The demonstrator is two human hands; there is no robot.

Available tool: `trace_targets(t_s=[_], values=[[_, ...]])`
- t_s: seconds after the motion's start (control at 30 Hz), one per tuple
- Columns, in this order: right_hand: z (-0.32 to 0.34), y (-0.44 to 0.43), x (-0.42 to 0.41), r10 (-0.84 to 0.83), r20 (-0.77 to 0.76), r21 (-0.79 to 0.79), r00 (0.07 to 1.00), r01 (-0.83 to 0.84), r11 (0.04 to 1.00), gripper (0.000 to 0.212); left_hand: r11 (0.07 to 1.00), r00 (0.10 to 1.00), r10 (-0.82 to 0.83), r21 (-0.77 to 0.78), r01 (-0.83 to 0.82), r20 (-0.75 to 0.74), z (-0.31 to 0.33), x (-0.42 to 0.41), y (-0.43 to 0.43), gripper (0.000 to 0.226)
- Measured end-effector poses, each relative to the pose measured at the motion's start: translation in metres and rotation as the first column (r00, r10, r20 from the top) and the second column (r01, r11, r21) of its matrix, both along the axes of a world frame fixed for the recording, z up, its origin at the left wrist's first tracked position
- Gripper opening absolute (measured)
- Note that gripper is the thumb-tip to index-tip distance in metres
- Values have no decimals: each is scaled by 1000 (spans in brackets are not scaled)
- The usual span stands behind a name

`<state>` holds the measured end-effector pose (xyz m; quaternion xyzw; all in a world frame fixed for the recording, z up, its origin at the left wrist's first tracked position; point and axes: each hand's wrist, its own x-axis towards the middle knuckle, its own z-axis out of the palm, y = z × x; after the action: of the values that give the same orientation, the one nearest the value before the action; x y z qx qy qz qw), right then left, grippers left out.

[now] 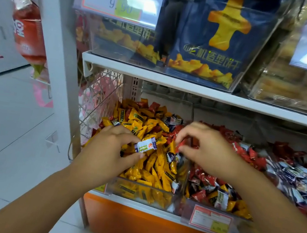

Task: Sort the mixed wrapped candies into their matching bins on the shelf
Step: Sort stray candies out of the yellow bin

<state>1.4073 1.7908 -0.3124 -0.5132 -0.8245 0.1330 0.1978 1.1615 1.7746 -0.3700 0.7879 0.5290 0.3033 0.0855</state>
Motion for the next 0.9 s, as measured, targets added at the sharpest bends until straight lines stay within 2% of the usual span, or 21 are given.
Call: trace_targets(t_s=[0.07,0.1,0.17,0.2,0.23,0.27,0.33,0.37,0.43,0.5,0.53,0.6,0.63,0.67,0.73,0.77,0.83,0.9], values=[[12,-3,21,-181,-153,128,972,201,971,23,1000,1000,-18,5,18,1,3,6,-1,39],[16,-4,30,-284,-123,153,951,300,941,20,999,1000,-29,18,29,0,4,10,-2,42],[16,-13,43,-475,73,230,877,449,863,35,997,998,-56,53,57,-14,9,21,-5,51],[15,-20,45,-486,58,230,872,462,856,40,994,997,-77,71,78,-17,12,28,-7,55],[15,-29,42,-428,-53,166,902,431,887,38,991,995,-98,88,99,-15,15,37,-9,56],[16,-41,33,-330,-224,37,917,347,937,34,987,993,-118,108,118,-12,18,46,-11,56],[14,-61,16,-230,-474,-251,850,120,960,26,979,988,-153,135,152,-3,22,67,-14,51],[10,-66,13,-221,-522,-300,824,65,952,21,976,985,-170,138,169,-5,23,76,-15,50],[1,-68,22,-261,-587,-271,766,118,955,14,971,980,-199,131,200,-17,22,94,-17,56],[3,-63,52,-343,-666,-180,662,304,935,14,977,981,-194,87,195,-21,22,107,-17,65],[3,-62,72,-378,-692,-104,615,433,895,16,980,982,-187,68,188,-18,22,112,-16,66],[3,-59,118,-473,-668,71,575,682,728,15,979,981,-192,70,192,-7,21,116,-14,67],[0,-58,139,-542,-620,111,567,747,655,13,978,980,-197,75,197,-8,20,116,-12,65],[-3,-59,157,-621,-533,111,574,776,621,12,977,980,-199,77,200,-13,20,116,-10,62],[-13,-61,179,-736,-290,84,611,783,616,16,980,981,-191,59,192,-20,17,113,-6,57],[-16,-63,183,-748,-244,88,617,782,617,20,983,984,-177,43,177,-23,17,110,-4,55],[-15,-64,173,-700,-310,123,644,757,642,21,992,991,-124,-7,123,-60,16,100,1,54],[-12,-63,150,-584,-381,182,716,678,712,22,995,990,-94,-52,89,-106,13,84,7,59]])
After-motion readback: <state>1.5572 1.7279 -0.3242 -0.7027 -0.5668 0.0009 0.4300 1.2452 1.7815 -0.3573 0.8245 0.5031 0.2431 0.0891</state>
